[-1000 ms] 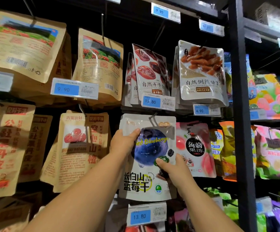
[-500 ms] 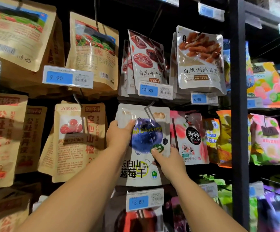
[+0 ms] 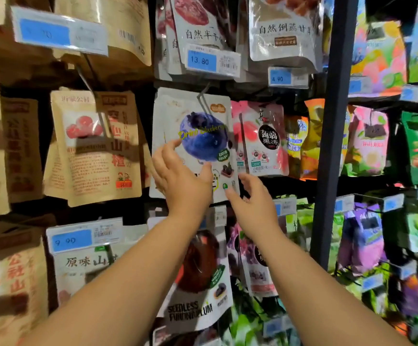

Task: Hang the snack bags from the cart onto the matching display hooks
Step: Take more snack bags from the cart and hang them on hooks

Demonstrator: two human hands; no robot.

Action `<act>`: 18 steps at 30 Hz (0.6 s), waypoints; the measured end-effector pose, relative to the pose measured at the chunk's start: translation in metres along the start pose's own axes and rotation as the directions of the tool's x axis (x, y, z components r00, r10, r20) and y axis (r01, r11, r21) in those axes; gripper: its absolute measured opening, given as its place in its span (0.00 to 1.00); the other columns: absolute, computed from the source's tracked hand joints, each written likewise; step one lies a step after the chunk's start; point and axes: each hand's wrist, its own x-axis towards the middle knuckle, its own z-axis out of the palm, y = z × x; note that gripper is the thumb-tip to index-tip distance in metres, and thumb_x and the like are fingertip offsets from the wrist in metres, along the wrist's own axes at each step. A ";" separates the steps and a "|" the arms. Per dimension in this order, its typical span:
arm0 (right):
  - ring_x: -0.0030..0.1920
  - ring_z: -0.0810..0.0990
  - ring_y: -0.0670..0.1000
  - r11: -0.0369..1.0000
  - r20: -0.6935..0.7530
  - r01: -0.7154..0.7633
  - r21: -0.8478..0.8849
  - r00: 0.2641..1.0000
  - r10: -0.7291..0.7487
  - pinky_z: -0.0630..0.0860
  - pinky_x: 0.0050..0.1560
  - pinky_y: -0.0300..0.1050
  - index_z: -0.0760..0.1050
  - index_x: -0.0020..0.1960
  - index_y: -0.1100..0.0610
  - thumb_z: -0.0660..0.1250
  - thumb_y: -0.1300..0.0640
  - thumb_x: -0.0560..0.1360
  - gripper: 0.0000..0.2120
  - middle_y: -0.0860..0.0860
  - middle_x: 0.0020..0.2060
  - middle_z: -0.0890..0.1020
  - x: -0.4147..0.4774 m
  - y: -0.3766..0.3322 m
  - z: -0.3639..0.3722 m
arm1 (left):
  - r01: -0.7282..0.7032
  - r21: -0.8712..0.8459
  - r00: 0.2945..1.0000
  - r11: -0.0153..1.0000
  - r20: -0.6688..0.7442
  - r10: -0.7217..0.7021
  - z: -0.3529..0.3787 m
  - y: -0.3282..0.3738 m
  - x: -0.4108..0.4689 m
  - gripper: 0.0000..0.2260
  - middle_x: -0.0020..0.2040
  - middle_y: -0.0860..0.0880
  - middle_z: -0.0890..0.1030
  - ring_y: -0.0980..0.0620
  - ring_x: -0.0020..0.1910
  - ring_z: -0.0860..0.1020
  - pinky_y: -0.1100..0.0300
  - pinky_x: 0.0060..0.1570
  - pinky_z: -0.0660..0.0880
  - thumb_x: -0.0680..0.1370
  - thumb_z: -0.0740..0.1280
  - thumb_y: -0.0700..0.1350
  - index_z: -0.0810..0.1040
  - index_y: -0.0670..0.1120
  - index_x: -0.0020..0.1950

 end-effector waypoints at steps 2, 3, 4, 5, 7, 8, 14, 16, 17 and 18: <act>0.58 0.73 0.46 1.000 -0.043 -0.006 0.000 0.999 0.006 0.71 0.55 0.32 0.72 0.64 0.53 0.66 0.54 0.78 0.16 0.50 0.61 0.76 -0.014 0.011 -0.011 | -0.092 -0.024 0.994 0.995 0.057 0.093 0.005 0.003 -0.025 0.25 0.64 0.41 0.69 0.41 0.66 0.65 0.57 0.67 0.54 0.70 0.72 0.42 0.69 0.40 0.65; 0.54 0.74 0.45 1.000 -0.067 -0.020 -0.015 0.998 0.019 0.69 0.48 0.28 0.73 0.62 0.54 0.66 0.55 0.78 0.14 0.50 0.58 0.77 -0.021 0.019 -0.018 | -0.119 -0.043 0.988 0.992 0.094 0.123 0.008 0.003 -0.039 0.24 0.62 0.41 0.71 0.41 0.64 0.67 0.57 0.66 0.56 0.70 0.71 0.42 0.70 0.40 0.64; 0.49 0.75 0.44 0.998 -0.092 -0.038 -0.042 0.995 0.034 0.68 0.43 0.27 0.74 0.60 0.54 0.66 0.55 0.78 0.12 0.50 0.56 0.78 -0.030 0.029 -0.025 | -0.133 -0.065 0.980 0.989 0.139 0.141 0.013 0.003 -0.056 0.22 0.60 0.41 0.72 0.41 0.62 0.68 0.55 0.65 0.59 0.70 0.70 0.42 0.70 0.39 0.63; 0.45 0.75 0.43 0.996 -0.110 -0.061 -0.068 0.993 0.053 0.67 0.40 0.27 0.74 0.59 0.55 0.67 0.55 0.77 0.11 0.50 0.53 0.78 -0.039 0.041 -0.033 | -0.138 -0.084 0.970 0.987 0.189 0.152 0.018 0.002 -0.074 0.21 0.59 0.41 0.73 0.42 0.60 0.69 0.54 0.64 0.61 0.70 0.69 0.42 0.71 0.39 0.62; 0.40 0.75 0.38 0.986 -0.123 -0.124 -0.111 0.986 0.110 0.68 0.38 0.25 0.75 0.56 0.55 0.67 0.55 0.77 0.08 0.51 0.51 0.79 -0.062 0.070 -0.050 | -0.129 -0.110 0.942 0.985 0.296 0.157 0.030 -0.001 -0.115 0.19 0.56 0.41 0.75 0.42 0.56 0.71 0.58 0.59 0.62 0.70 0.69 0.42 0.73 0.38 0.60; 0.41 0.75 0.38 0.977 -0.122 -0.167 -0.134 0.981 0.151 0.68 0.38 0.26 0.75 0.55 0.54 0.67 0.55 0.77 0.08 0.51 0.51 0.79 -0.076 0.086 -0.059 | -0.105 -0.116 0.920 0.988 0.364 0.141 0.037 -0.003 -0.137 0.19 0.54 0.42 0.75 0.42 0.55 0.72 0.60 0.57 0.62 0.70 0.69 0.42 0.73 0.38 0.59; 0.49 0.77 0.53 0.841 -0.138 -0.468 -0.271 0.884 0.447 0.70 0.47 0.44 0.75 0.58 0.59 0.66 0.56 0.78 0.11 0.53 0.50 0.78 -0.166 0.179 -0.127 | 0.107 0.008 0.584 0.994 0.809 -0.069 0.076 -0.019 -0.289 0.15 0.54 0.45 0.75 0.44 0.56 0.71 0.53 0.56 0.67 0.75 0.70 0.45 0.73 0.43 0.58; 0.50 0.76 0.53 0.753 -0.162 -0.575 -0.319 0.816 0.555 0.70 0.48 0.45 0.74 0.58 0.59 0.65 0.54 0.78 0.12 0.52 0.51 0.77 -0.203 0.208 -0.152 | 0.105 0.100 0.408 0.990 0.903 -0.134 0.085 -0.023 -0.344 0.13 0.53 0.46 0.75 0.45 0.55 0.72 0.52 0.54 0.69 0.76 0.68 0.48 0.73 0.45 0.56; 0.51 0.76 0.54 0.705 -0.172 -0.625 -0.337 0.777 0.606 0.69 0.48 0.44 0.74 0.58 0.58 0.65 0.53 0.79 0.12 0.52 0.51 0.77 -0.221 0.221 -0.165 | 0.093 0.132 0.320 0.987 0.935 -0.155 0.088 -0.023 -0.370 0.12 0.52 0.46 0.75 0.45 0.55 0.72 0.52 0.54 0.69 0.76 0.67 0.50 0.73 0.45 0.55; 0.52 0.76 0.54 0.655 -0.179 -0.668 -0.353 0.736 0.653 0.68 0.47 0.44 0.74 0.58 0.58 0.64 0.53 0.79 0.11 0.52 0.51 0.77 -0.238 0.233 -0.176 | 0.084 0.147 0.240 0.986 0.957 -0.163 0.092 -0.022 -0.395 0.12 0.52 0.45 0.75 0.44 0.55 0.72 0.51 0.53 0.68 0.76 0.66 0.50 0.73 0.45 0.55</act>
